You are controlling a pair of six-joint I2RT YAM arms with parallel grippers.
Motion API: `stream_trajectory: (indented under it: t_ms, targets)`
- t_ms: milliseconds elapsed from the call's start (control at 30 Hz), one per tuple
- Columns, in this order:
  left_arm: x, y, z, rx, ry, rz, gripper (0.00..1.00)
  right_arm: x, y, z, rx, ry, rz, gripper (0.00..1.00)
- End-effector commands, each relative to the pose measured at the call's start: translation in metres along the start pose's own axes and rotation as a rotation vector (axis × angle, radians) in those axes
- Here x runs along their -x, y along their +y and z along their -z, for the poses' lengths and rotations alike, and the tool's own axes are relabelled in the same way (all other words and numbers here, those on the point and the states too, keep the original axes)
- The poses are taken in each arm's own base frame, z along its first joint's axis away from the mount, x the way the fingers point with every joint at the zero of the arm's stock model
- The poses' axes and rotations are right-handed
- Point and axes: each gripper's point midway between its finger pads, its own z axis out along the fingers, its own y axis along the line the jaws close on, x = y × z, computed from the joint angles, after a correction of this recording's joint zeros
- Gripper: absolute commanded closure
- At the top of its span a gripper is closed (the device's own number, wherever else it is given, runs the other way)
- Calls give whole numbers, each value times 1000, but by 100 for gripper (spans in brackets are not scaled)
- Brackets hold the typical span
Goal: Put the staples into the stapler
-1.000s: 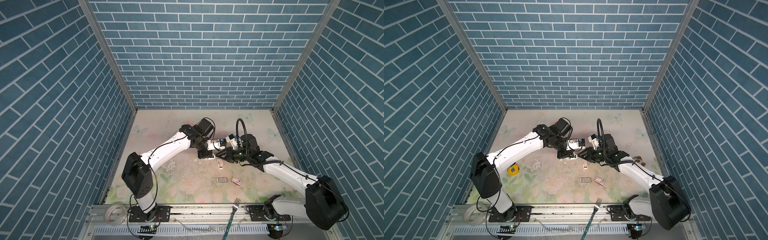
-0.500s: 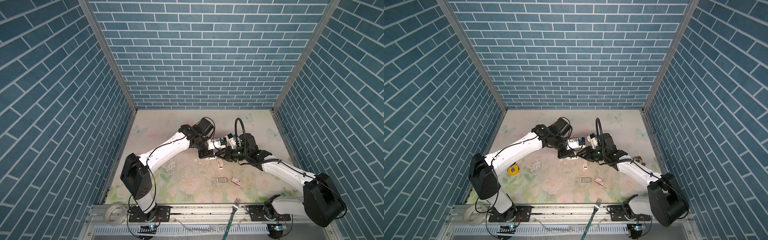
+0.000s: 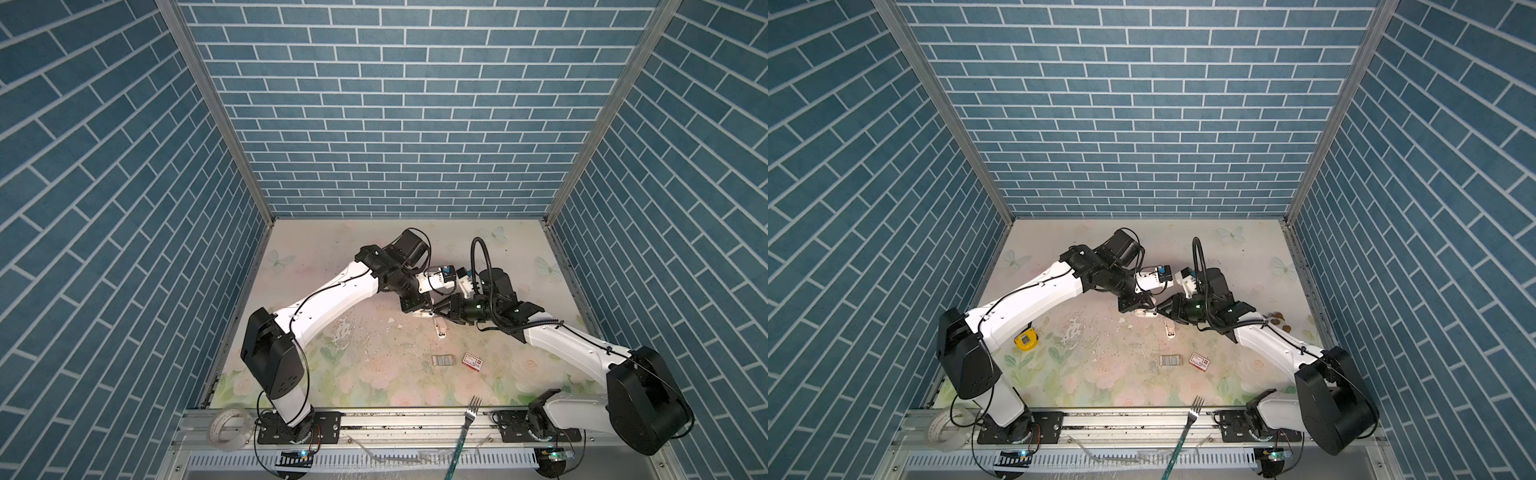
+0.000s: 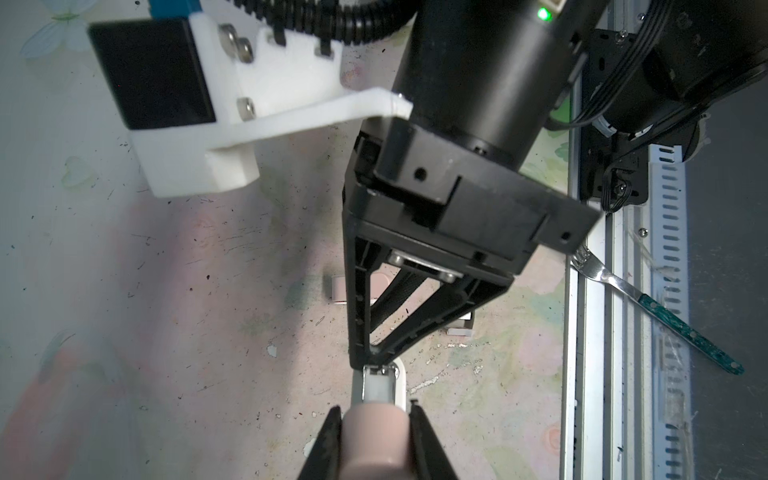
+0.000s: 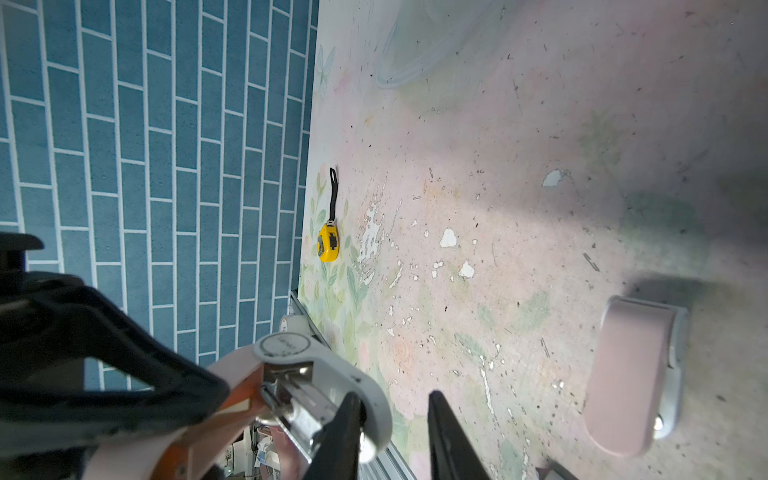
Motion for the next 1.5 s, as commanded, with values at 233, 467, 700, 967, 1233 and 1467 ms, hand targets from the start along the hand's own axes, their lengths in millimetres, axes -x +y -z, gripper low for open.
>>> stream_trajectory:
  t_ms: [233, 467, 700, 967, 1233, 1467]
  targets:
    - [40, 4, 23, 28, -141, 19, 100, 2, 5, -2, 54, -43, -18, 71]
    - [46, 8, 22, 33, -159, 43, 100, 4, 12, -6, 77, -49, -6, 71]
    - [50, 8, 22, 26, -173, 64, 100, 2, 15, -10, 88, -41, -2, 70]
    - [44, 4, 26, -4, -178, 73, 100, -5, -5, 2, -10, -87, 8, 58]
    - [39, -19, 32, -136, -191, 65, 100, -27, -6, 41, 8, -144, 106, 53]
    - [40, -40, 35, -295, -188, 89, 100, -43, 38, 80, 144, -188, 264, 46]
